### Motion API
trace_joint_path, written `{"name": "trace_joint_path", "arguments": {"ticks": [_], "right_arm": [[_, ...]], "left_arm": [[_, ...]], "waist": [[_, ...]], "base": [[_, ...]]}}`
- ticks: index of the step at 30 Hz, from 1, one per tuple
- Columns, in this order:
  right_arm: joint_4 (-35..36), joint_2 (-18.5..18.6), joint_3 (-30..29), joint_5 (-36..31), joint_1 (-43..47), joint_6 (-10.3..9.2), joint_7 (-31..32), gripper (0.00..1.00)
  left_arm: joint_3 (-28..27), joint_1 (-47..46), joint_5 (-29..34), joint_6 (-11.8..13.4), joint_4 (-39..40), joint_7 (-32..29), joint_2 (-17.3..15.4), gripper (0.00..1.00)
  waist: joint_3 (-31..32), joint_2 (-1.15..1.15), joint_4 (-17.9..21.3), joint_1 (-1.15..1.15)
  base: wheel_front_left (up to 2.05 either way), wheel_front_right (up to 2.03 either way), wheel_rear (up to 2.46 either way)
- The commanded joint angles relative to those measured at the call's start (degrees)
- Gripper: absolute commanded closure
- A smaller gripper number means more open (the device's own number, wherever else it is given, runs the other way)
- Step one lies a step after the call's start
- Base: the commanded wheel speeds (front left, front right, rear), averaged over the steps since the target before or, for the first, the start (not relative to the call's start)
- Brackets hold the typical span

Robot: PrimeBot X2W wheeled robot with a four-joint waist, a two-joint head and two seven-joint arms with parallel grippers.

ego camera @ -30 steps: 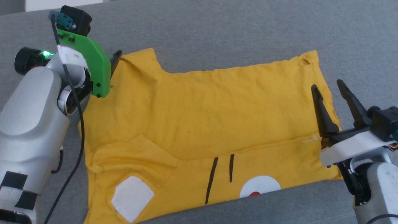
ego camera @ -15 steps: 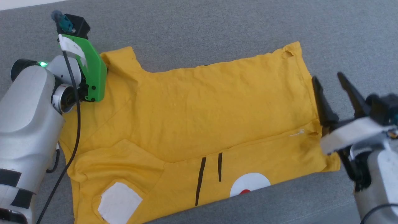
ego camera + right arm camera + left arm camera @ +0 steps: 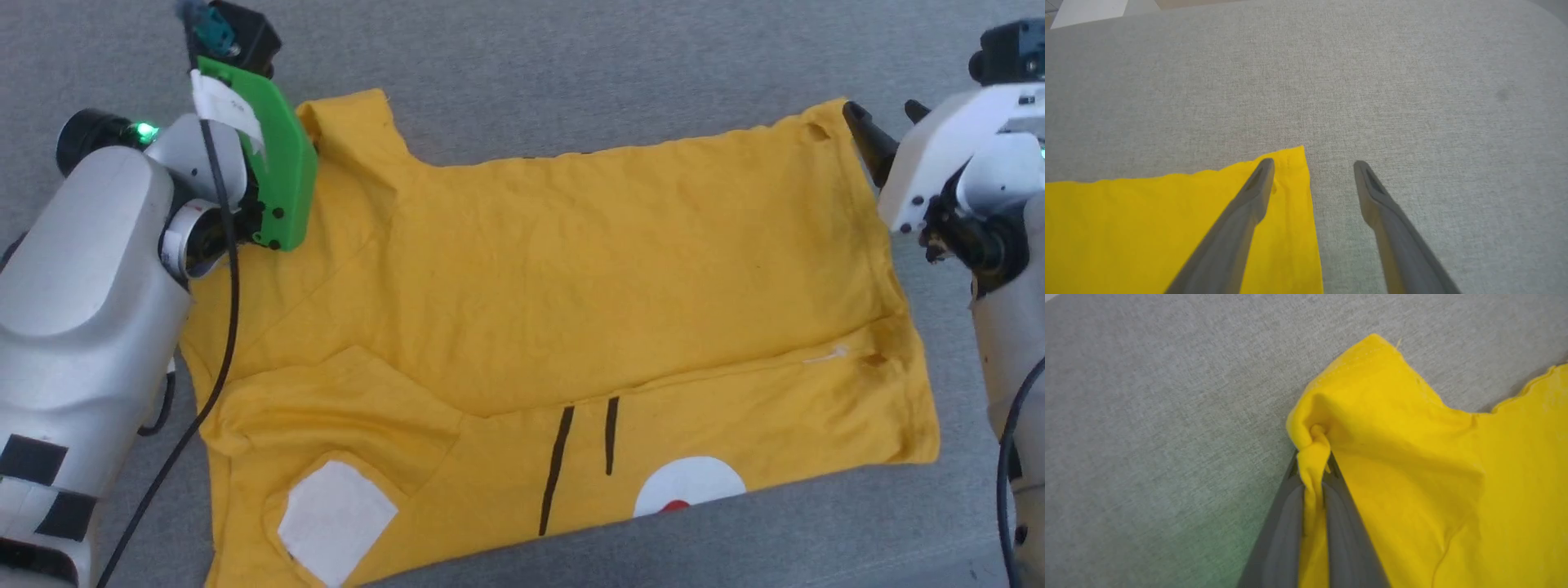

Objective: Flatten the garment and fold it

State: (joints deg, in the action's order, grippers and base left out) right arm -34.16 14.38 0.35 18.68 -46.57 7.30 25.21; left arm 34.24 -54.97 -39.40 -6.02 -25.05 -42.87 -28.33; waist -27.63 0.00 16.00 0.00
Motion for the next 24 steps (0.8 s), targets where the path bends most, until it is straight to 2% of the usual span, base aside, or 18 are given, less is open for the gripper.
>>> {"name": "trace_joint_path", "arguments": {"ticks": [1, 5, 6, 7, 9, 13, 17, 24], "right_arm": [[-2.01, -0.17, -0.23, -0.03, -1.89, 0.19, 1.76, 0.00], [-7.58, -0.23, -1.50, -1.06, -5.64, 0.19, 7.13, 0.01], [-8.84, -0.36, -2.07, -1.31, -6.44, 0.19, 8.48, 0.50], [-9.79, -0.39, -2.31, -1.79, -6.94, 0.19, 9.74, 0.62], [-10.98, -0.37, -2.27, -3.08, -7.74, 0.19, 11.69, 1.00], [-11.07, -0.34, -1.70, -4.81, -8.15, 0.19, 12.73, 1.00], [-8.47, -0.23, -1.07, -4.71, -6.55, 0.19, 8.54, 1.00], [0.19, 1.36, 1.77, 0.89, 2.97, 0.19, -4.73, 1.00]], "left_arm": [[1.07, 0.06, 0.32, -0.36, 0.17, -0.55, 0.71, 1.00], [2.12, -0.80, 0.56, -0.65, 2.36, -0.46, 1.05, 1.00], [2.38, -0.92, 0.58, -0.71, 2.90, -0.42, 1.08, 1.00], [2.56, -1.00, 0.57, -0.75, 3.34, -0.33, 1.13, 1.00], [2.84, -1.09, 0.63, -0.84, 4.24, 0.12, 1.08, 1.00], [3.10, -0.92, 0.49, -0.92, 5.19, 0.78, 0.91, 1.00], [2.37, 0.18, 0.84, -0.58, 5.60, 4.40, 0.63, 1.00], [0.20, 7.95, 2.40, 0.61, 8.53, 19.40, -0.13, 1.00]], "waist": [[-1.60, 0.00, -1.90, 0.00], [-2.68, 0.00, -3.58, 0.00], [-2.85, 0.00, -3.91, 0.00], [-2.95, 0.00, -4.18, 0.00], [-3.07, 0.00, -4.57, 0.00], [-2.92, 0.00, -5.00, 0.00], [-1.32, 0.00, -5.08, 0.00], [5.30, 0.00, -5.01, 0.00]], "base": [[0.00, 0.00, 0.00], [0.00, 0.00, 0.00], [0.00, 0.00, 0.00], [0.00, 0.00, 0.00], [0.00, 0.00, 0.00], [0.00, 0.00, 0.00], [0.00, 0.00, 0.00], [0.00, 0.00, 0.00]]}}
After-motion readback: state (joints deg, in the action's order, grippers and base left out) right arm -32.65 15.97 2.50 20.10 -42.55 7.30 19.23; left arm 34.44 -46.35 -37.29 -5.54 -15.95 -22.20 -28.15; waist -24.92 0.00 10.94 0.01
